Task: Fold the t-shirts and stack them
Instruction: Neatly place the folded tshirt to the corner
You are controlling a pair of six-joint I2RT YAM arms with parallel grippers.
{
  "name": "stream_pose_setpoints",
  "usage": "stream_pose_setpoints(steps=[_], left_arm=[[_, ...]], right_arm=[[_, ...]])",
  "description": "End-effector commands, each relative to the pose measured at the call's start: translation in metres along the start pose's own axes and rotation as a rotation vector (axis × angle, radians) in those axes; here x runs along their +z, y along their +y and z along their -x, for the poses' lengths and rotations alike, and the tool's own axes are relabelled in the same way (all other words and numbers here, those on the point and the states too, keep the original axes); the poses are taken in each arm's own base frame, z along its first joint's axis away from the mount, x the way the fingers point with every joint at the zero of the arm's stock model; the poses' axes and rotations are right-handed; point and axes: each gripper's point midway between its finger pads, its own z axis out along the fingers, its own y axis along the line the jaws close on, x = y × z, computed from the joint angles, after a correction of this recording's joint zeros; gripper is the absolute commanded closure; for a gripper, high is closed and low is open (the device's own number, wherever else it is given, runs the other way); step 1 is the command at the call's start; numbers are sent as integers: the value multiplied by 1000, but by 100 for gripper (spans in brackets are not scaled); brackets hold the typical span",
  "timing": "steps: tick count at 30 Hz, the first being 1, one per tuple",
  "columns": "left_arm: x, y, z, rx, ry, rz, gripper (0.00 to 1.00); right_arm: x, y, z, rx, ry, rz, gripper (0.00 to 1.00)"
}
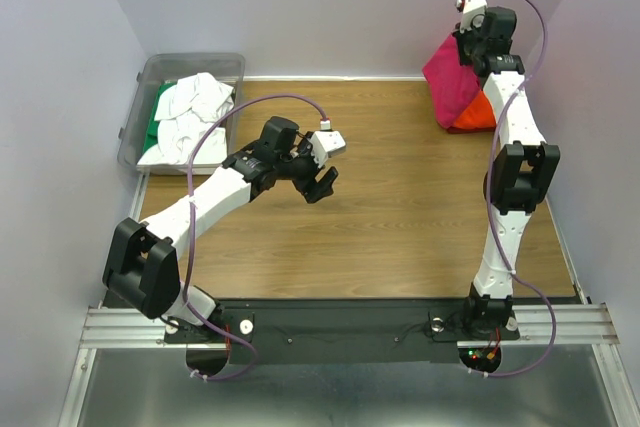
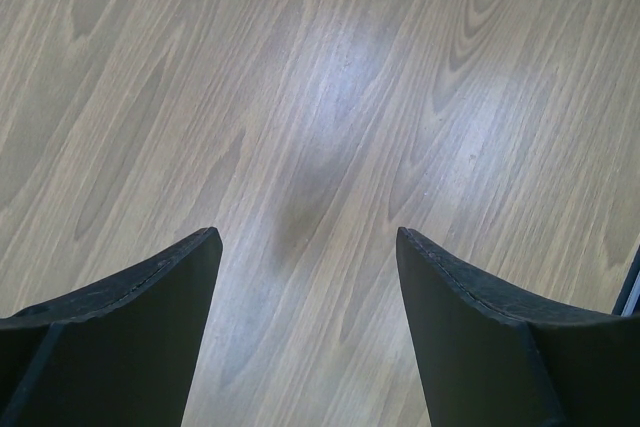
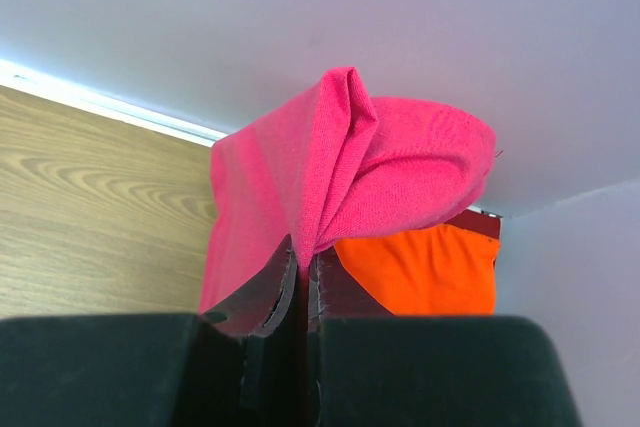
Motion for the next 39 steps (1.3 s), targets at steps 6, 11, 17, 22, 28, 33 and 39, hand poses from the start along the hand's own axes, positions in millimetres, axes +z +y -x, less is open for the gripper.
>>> stream_pose_setpoints(steps=[6,11,17,22,28,33,39], left_arm=[[-6,0,16,33,-43,-6,18],[-5,-3,13,25,-27,-28,17],[-3,-5,9,12,-11,-41,6],[-4,-8,10,-5,2,-55,4],[-5,-10,12,-24,8,-70,4],[-4,-10,13,-36,13,-80,3],[0,-11,12,-52,24,-92,3]], right_arm=[[-36,-46,56,-65,-141,-70,99],[-27,-64,37,-108,-115,-75,99],[-9,-78,6,-168,-73,-66,99],[11,-96,-22,-219,-52,-58,99],[35,-115,-54,-270,-24,-76,99],[47,-136,-83,-307,-4,-105,99],[59,-147,-112,-347,19,-121,99]])
